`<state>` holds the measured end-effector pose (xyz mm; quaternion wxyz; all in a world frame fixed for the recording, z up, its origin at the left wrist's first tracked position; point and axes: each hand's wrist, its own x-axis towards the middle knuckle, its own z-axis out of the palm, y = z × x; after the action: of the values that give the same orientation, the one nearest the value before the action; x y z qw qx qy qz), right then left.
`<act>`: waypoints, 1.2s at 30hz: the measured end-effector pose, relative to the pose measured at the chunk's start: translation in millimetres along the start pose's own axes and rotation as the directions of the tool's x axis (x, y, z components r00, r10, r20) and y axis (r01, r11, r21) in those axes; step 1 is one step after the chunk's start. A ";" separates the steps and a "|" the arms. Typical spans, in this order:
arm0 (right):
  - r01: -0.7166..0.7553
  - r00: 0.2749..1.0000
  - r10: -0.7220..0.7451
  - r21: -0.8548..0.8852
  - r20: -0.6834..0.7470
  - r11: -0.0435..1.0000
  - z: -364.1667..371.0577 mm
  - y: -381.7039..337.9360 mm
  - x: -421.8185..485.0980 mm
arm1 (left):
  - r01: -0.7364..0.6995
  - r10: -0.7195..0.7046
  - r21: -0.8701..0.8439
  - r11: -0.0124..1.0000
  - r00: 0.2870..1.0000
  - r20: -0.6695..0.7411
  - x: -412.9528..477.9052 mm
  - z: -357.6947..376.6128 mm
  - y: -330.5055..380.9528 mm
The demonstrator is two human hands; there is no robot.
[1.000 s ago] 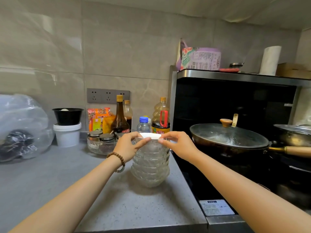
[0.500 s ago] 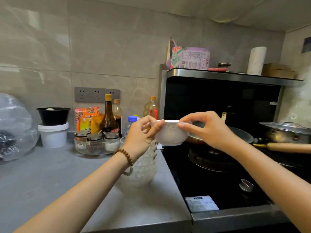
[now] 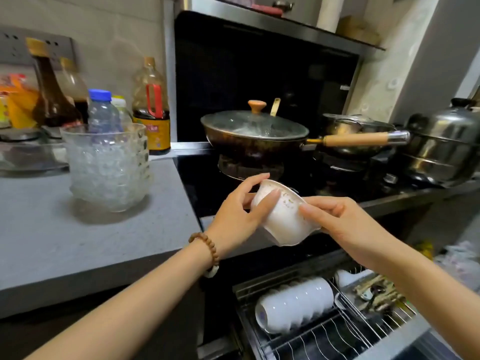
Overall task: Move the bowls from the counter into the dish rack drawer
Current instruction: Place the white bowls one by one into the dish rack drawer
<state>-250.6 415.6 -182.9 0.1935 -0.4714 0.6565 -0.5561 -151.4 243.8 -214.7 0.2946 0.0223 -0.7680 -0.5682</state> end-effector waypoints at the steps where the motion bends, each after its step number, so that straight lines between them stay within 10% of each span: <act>1: -0.041 0.999 0.041 0.022 -0.008 0.999 -4.0 13.0 -8.0 | 0.023 -0.023 -0.013 1.000 1.000 0.013 -4.3 12.5 -12.2; 20: -0.633 0.742 0.670 0.305 -0.024 0.711 8.5 213.8 -53.3 | 0.318 -0.339 0.127 0.940 0.916 0.216 -68.9 82.3 -183.6; 36: -0.751 0.578 0.816 0.401 0.015 0.525 51.1 274.3 -12.8 | 0.391 -0.513 0.502 0.771 0.849 0.126 -91.7 78.8 -255.3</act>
<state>-315.4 381.0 -452.4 0.4489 -0.0291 0.6967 -0.5588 -190.0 255.2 -494.2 0.0325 0.2032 -0.8824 -0.4231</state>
